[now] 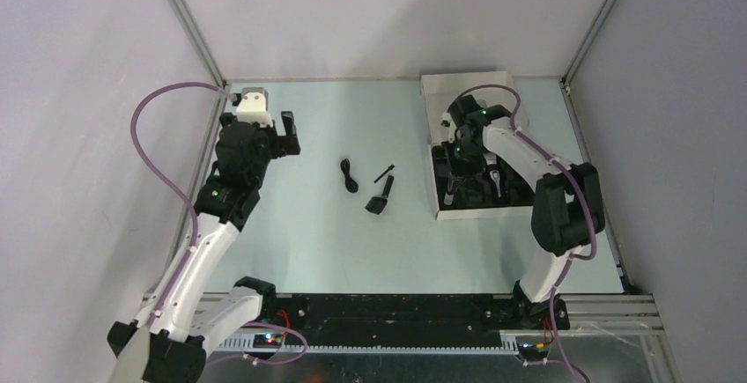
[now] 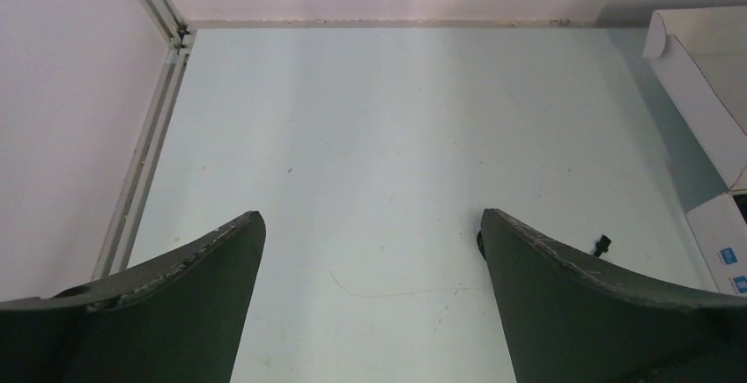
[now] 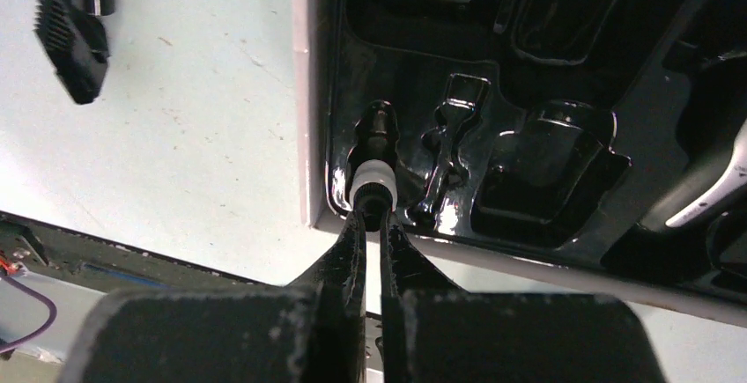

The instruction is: Sort the hair-cutting tools

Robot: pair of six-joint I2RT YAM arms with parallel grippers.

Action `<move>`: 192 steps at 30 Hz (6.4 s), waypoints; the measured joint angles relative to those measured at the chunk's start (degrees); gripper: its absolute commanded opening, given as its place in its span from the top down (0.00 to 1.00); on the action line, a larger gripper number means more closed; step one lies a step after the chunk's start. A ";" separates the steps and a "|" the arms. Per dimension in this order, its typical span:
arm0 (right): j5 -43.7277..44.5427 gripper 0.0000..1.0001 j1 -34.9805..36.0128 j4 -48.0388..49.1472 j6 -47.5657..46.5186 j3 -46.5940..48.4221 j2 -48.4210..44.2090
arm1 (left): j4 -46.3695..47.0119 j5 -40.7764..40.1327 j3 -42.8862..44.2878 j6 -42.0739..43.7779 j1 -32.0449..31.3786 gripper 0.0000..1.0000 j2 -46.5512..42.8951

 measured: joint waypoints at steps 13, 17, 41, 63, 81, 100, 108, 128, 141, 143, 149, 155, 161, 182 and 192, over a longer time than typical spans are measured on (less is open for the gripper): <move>1.20 0.36 2.12 1.38 -0.85 1.42 4.04 | 2.29 -1.14 -0.02 0.48 0.00 0.00 0.00; 2.12 0.05 3.39 2.43 -0.85 1.18 3.32 | 2.54 -1.14 -0.09 0.48 0.02 0.00 0.00; 4.94 0.01 2.80 18.91 5.84 -13.42 -15.15 | 2.80 -1.05 -0.96 0.46 0.00 0.01 -0.44; 1.09 0.01 5.79 25.83 10.36 -16.13 -7.61 | 3.37 -1.05 -0.98 0.48 0.00 0.01 -0.81; 3.15 0.01 6.58 28.92 11.45 -18.56 -8.24 | 3.67 -0.92 -1.86 0.48 0.00 0.01 -0.81; 2.99 0.01 6.97 26.73 12.90 -19.82 -14.93 | 3.72 -0.63 -1.86 0.48 0.00 0.01 -0.81; 2.62 0.01 6.97 26.60 12.90 -20.13 -13.09 | 3.72 -0.63 -1.86 0.48 0.00 0.01 -0.81; 2.95 0.01 7.19 26.69 13.09 -22.01 -11.02 | 3.85 -0.63 -1.86 0.48 0.00 0.01 -0.81; 3.45 0.01 7.56 27.78 13.75 -22.51 -17.55 | 3.85 -0.61 -1.86 0.48 0.00 0.01 -0.81; 2.82 0.01 7.63 28.52 13.81 -22.51 -17.49 | 3.85 -0.61 -1.86 0.48 0.00 0.01 -0.81; 1.51 0.01 7.61 30.32 13.92 -22.51 -15.37 | 3.87 -0.61 -1.86 0.48 0.00 0.01 -0.83; 1.09 0.01 7.61 30.67 13.92 -22.51 -13.27 | 3.87 -0.61 -1.86 0.48 0.00 0.01 -0.87; 1.29 0.01 7.61 30.93 13.84 -22.49 -12.92 | 3.87 -0.61 -1.86 0.50 0.00 0.01 -0.87; -5.77 0.00 3.52 37.46 15.47 -28.00 -15.69 | 3.87 -0.57 -1.86 0.55 0.00 0.02 -1.49; -7.32 0.00 3.15 35.63 15.93 -27.87 -24.81 | 3.87 0.42 -1.86 0.55 0.00 0.02 -1.51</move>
